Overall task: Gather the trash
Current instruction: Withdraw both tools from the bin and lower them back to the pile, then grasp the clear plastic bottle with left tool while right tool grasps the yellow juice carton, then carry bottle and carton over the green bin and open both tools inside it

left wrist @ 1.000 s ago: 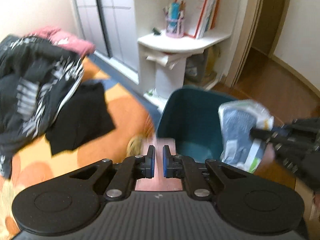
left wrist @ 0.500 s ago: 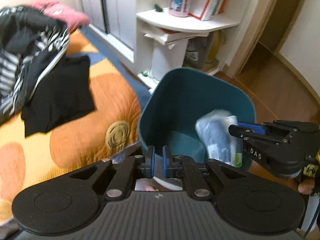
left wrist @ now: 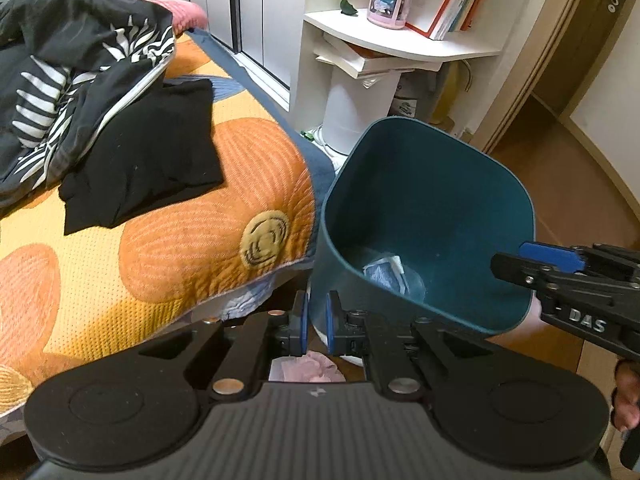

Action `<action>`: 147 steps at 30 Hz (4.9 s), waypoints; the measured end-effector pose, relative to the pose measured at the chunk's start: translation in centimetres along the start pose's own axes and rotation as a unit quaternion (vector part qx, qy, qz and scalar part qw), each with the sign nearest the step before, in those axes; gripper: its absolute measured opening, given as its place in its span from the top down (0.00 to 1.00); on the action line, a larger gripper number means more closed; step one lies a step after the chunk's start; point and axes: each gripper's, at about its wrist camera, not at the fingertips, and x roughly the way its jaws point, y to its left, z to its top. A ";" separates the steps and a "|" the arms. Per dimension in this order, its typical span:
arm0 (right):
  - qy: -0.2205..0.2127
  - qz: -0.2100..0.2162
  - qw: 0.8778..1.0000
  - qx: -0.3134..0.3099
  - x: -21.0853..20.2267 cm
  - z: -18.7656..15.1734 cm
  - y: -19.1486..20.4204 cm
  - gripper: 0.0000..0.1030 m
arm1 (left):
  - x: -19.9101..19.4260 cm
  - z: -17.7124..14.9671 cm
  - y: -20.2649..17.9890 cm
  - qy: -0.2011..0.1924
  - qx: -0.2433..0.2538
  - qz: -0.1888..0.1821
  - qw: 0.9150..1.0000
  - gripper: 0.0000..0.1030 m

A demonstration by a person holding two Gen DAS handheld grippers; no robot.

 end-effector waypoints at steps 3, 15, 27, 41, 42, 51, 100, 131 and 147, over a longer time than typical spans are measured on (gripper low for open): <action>-0.008 0.021 1.000 -0.005 -1.2 -0.1 1.2 0.64 | -0.7 -0.6 0.5 -0.004 0.000 0.003 1.000 0.92; -0.009 0.083 0.996 -0.039 -3.1 -2.0 7.3 0.63 | -3.6 -3.8 4.0 -0.019 -0.018 0.005 1.000 0.65; 0.055 0.127 0.985 -0.099 1.8 -7.0 14.5 0.62 | -4.1 -10.7 11.3 -0.017 -0.054 0.033 0.998 0.20; 0.165 0.100 0.974 -0.122 13.3 -13.9 16.0 0.62 | 7.4 -21.4 22.2 0.110 -0.190 0.074 0.973 0.19; 0.172 0.095 0.972 -0.127 14.1 -14.4 16.1 0.62 | 8.4 -22.4 22.5 0.120 -0.197 0.081 0.970 0.19; 0.235 0.129 0.942 -0.202 20.7 -19.5 18.4 0.60 | 16.6 -31.4 23.3 0.258 -0.243 0.101 0.930 0.19; 0.252 0.170 0.867 -0.394 34.1 -33.0 29.2 0.57 | 24.8 -40.3 29.3 0.334 -0.400 0.120 0.845 0.58; 0.257 0.200 0.813 -0.483 34.9 -35.8 34.0 0.50 | 25.5 -41.3 31.3 0.349 -0.426 0.142 0.822 0.59; 0.226 0.165 0.875 -0.396 25.9 -27.7 30.6 0.52 | 18.7 -34.9 28.9 0.285 -0.413 0.121 0.856 0.59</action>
